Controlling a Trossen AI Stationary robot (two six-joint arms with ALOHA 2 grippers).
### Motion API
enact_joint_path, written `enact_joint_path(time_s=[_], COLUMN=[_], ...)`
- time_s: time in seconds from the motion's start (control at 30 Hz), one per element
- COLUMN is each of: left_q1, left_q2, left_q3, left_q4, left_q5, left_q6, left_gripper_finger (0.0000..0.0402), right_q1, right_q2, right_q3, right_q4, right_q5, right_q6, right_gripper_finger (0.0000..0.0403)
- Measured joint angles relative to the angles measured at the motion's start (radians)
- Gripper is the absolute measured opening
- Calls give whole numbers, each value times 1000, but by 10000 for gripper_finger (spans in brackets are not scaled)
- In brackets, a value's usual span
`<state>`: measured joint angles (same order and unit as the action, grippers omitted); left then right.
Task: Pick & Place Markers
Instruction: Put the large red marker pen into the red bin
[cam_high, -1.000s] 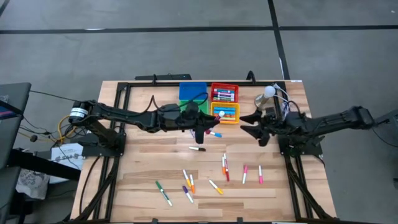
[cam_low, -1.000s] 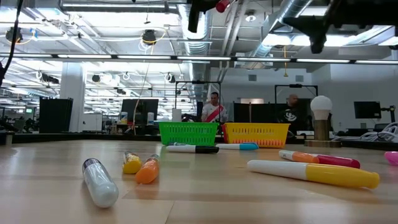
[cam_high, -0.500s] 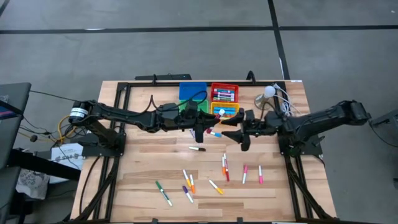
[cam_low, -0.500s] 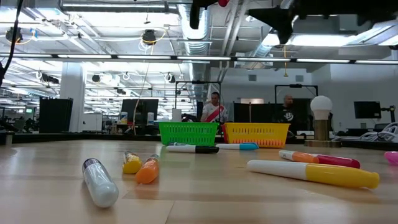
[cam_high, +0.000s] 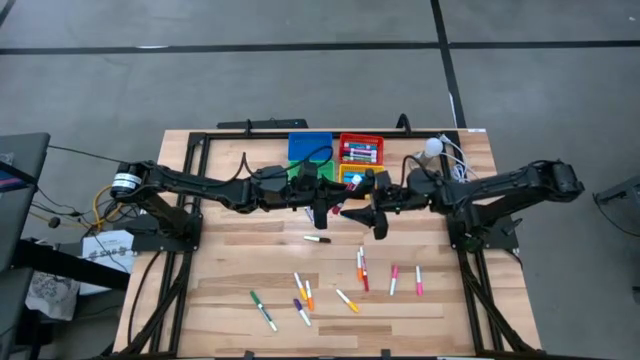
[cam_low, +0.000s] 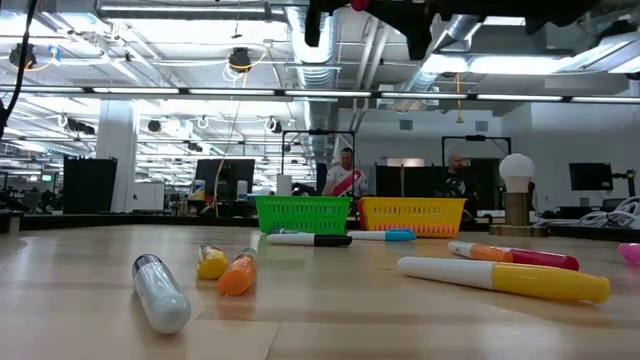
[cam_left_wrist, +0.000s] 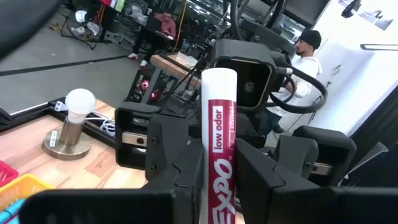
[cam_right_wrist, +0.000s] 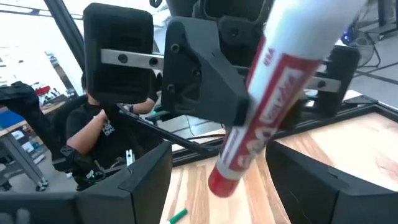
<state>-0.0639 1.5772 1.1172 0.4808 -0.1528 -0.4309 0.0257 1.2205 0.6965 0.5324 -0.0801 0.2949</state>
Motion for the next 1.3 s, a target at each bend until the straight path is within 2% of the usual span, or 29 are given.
enact_joint_path(time_s=[0.27, 0.4, 0.57, 0.87, 1.0, 1.3], left_q1=[0, 0, 0, 1, 0, 0], left_q2=[0, 0, 0, 0, 0, 0], left_q3=[0, 0, 0, 0, 0, 0], left_q4=[10, 15, 14, 13, 14, 16], left_q5=[0, 0, 0, -2, 1, -34], left_q6=[0, 0, 0, 9, 27, 24], left_gripper_finger=[66, 66, 66, 70, 90, 170], right_q1=[-31, -37, -38, -41, -41, -42], right_q2=[43, 45, 40, 41, 41, 42], right_q3=[37, 38, 38, 38, 38, 37], right_q4=[1, -1, 0, 1, 0, -15], right_q5=[0, 1, 1, -11, -9, 4], right_q6=[0, 0, -6, -2, -3, -9], right_gripper_finger=[250, 235, 189, 74, 54, 66])
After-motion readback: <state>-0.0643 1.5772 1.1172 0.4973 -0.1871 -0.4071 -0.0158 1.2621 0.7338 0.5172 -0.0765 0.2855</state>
